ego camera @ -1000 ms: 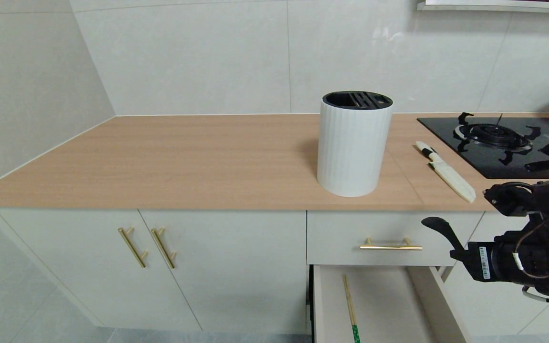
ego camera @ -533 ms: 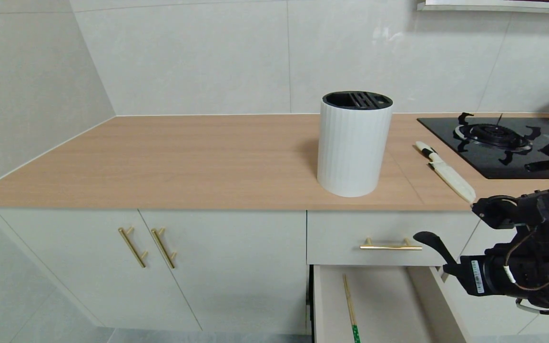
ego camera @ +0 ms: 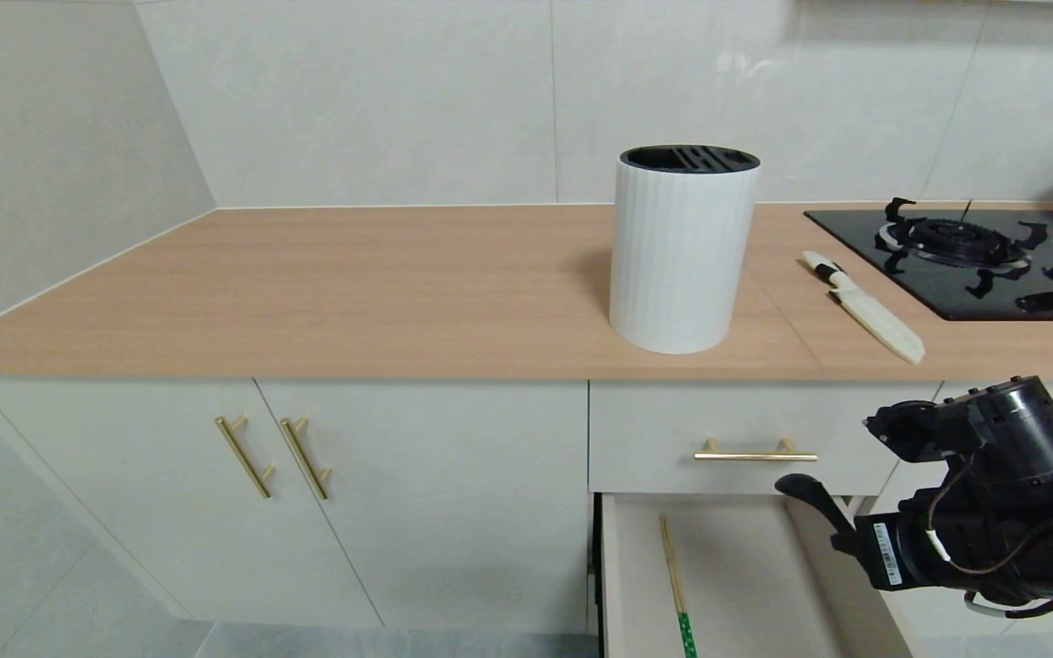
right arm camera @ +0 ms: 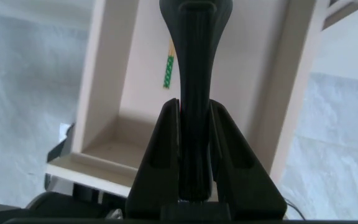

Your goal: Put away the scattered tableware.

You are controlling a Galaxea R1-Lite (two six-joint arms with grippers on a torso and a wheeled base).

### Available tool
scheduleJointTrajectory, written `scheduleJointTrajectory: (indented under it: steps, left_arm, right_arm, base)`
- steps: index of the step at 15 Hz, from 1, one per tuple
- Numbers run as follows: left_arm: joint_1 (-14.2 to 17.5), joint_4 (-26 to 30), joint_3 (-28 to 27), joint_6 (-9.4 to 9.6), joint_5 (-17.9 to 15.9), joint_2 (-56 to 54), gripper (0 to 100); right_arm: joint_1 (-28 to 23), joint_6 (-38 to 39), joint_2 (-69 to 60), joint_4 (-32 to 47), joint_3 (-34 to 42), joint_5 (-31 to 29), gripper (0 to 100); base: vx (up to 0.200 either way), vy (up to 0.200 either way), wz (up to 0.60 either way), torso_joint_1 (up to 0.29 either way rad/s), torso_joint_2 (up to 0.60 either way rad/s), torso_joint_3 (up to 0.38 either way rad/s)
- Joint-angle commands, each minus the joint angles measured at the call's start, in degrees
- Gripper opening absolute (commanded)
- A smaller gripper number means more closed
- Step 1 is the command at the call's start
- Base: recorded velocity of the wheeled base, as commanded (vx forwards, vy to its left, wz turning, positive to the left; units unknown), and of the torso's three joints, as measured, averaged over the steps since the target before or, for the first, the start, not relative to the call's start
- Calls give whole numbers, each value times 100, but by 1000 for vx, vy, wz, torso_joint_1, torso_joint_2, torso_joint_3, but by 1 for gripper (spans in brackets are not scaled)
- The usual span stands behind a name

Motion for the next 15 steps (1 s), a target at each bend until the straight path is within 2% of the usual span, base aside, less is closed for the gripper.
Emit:
scheduleJointTrajectory:
  steps: [1,11,15]
  left_arm:
    - [2,-1,0,0,-2,0,100]
    - [2,-1,0,0,-2,0,100]
    - [2,-1,0,0,-2,0,100]
  right_arm:
    - [3,-1,64,-8,-7,-2,0]
    - [-15,-1,125,-8,-7,-2,0]
    - [-15,-1,134,-8,2,-2,0]
  base:
    - [0,0,0,-193,466,261]
    - [0,0,0,-176,461,283]
    - [0,0,0,-38,132,85]
